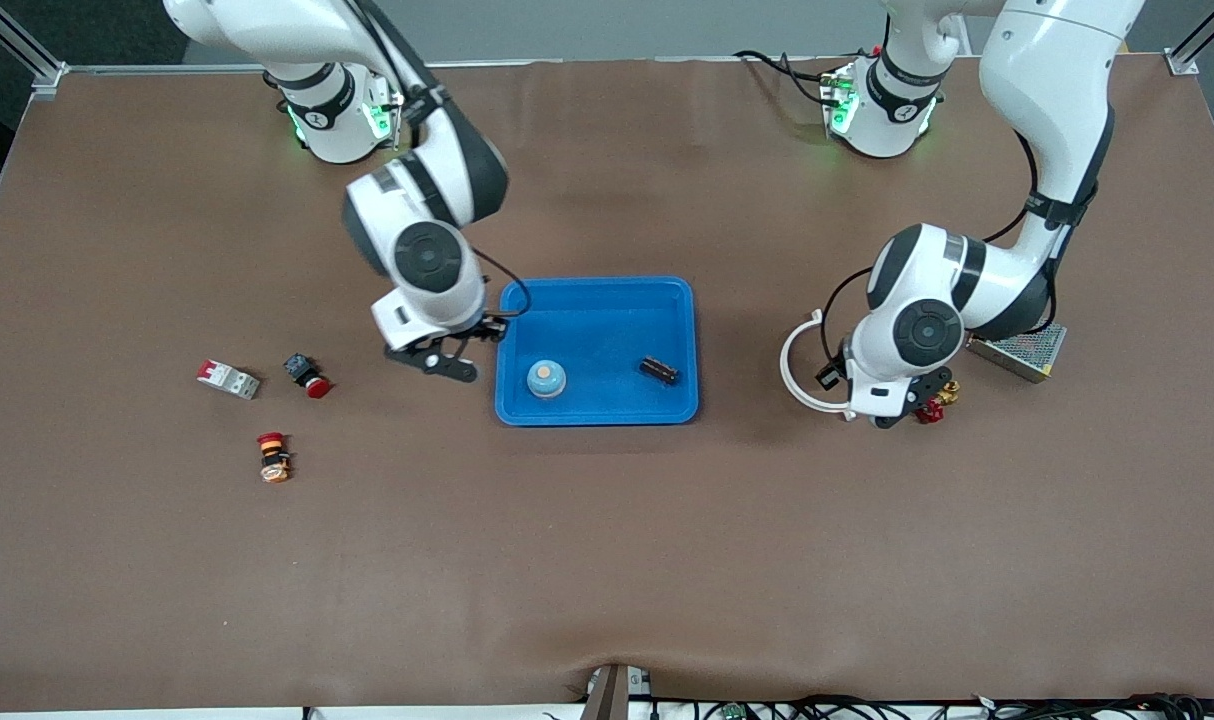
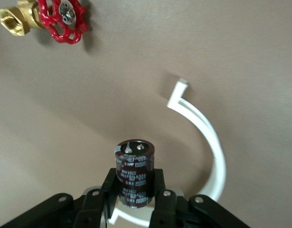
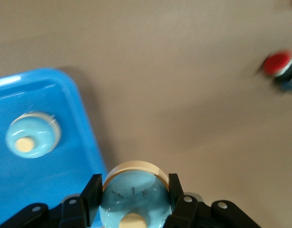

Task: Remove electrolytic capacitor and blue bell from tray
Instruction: 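Carry the capacitor toward the white arc while the right gripper carries the bell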

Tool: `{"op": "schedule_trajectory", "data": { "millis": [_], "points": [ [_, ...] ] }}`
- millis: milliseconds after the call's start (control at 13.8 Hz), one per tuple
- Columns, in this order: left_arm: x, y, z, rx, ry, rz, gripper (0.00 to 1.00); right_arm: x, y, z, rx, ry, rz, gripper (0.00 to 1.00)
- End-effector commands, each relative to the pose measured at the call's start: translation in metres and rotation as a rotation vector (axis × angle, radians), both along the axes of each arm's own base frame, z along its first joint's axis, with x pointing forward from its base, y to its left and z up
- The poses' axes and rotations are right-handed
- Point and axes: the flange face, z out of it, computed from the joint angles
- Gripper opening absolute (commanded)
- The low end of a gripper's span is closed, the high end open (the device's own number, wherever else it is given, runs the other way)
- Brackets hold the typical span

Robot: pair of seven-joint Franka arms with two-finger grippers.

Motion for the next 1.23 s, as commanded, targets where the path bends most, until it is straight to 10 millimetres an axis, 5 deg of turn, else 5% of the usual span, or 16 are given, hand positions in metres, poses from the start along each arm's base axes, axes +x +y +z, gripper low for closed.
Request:
{"op": "schedule_trajectory", "data": {
  "millis": [0, 290, 363, 435, 508, 798, 1161],
  "points": [
    [-0.021, 0.000, -0.018, 0.003, -0.005, -0.045, 0.00, 0.028, -0.078, 0.021, 0.051, 0.023, 0.141, 0.00],
    [-0.024, 0.013, -0.040, 0.008, 0.002, -0.053, 0.03, 0.069, -0.194, 0.029, 0.044, 0.010, 0.303, 0.00],
    [-0.023, 0.014, -0.041, 0.019, -0.003, -0.077, 0.36, 0.076, -0.218, 0.031, 0.055, -0.001, 0.337, 0.00],
    [-0.020, 0.016, -0.039, 0.020, -0.010, -0.076, 0.81, 0.082, -0.238, 0.032, 0.062, -0.020, 0.370, 0.00],
    [-0.019, 0.016, -0.038, 0.020, -0.012, -0.076, 1.00, 0.087, -0.255, 0.027, 0.067, -0.037, 0.401, 0.00],
    [0.002, 0.004, -0.001, 0.021, -0.051, -0.052, 1.00, 0.103, -0.325, 0.002, 0.075, -0.098, 0.483, 0.00],
    [0.021, -0.075, 0.060, 0.001, -0.119, 0.040, 1.00, 0.111, -0.374, -0.037, 0.072, -0.149, 0.512, 0.00]
  ]
}}
